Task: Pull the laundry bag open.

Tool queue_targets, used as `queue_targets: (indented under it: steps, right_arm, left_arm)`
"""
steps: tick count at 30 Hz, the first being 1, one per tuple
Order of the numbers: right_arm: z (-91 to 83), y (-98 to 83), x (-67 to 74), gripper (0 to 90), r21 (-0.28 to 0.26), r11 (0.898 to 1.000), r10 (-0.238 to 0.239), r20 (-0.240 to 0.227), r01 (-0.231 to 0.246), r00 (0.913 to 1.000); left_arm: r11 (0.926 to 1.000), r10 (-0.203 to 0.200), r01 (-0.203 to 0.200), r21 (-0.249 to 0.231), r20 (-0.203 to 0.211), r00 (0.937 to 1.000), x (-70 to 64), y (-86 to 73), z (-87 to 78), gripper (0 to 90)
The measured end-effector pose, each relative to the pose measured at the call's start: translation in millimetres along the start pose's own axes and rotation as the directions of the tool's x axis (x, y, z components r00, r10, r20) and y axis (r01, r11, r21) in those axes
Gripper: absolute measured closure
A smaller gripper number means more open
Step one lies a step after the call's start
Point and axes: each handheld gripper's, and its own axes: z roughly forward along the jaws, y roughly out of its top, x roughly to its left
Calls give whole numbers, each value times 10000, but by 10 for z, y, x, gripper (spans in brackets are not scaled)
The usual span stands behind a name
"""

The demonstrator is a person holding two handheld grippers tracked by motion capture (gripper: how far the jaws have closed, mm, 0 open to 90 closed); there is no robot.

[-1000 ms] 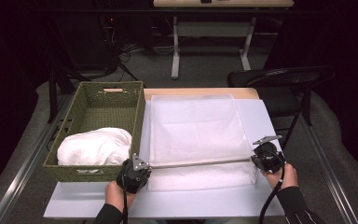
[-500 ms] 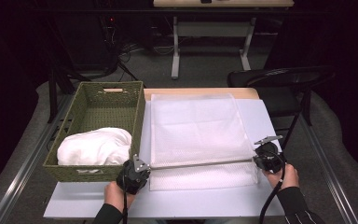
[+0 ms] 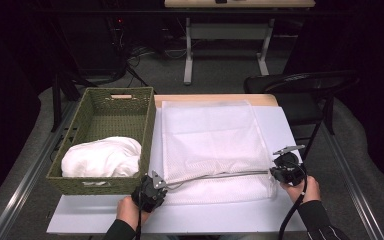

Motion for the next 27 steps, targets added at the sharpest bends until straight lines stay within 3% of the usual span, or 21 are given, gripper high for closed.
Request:
queue_targets:
  steps: [8, 13, 16, 19, 25, 27]
  right_arm:
    - [1, 1, -9, 840, 60, 10000, 34, 11, -34, 10000]
    - [6, 3, -11, 777, 168, 9999, -13, -25, 13, 10000]
    - [-19, 7, -23, 637, 134, 9999, -34, -224, 37, 9997]
    - [-39, 10, -29, 476, 169, 9998, -127, -215, 131, 9997]
    - [-138, 17, -60, 321, -181, 9997, -146, -297, 141, 9995]
    - [-165, 22, -54, 272, -252, 9995, -206, -315, 198, 9993]
  left_arm:
    - [9998, 50, -45, -214, 275, 9996, -23, 18, -18, 705]
    - [9996, 170, -160, -229, 430, 9989, -35, 44, 9, 664]
    - [9993, 271, -257, -253, 602, 9978, -51, 41, -16, 597]
    - [9983, 441, -396, -431, 1110, 9928, -53, 44, -83, 487]
    - [9949, 970, -897, -470, 1862, 9777, -101, 22, -186, 285]
    - [9944, 985, -901, -549, 1772, 9792, -115, 1, -224, 209]
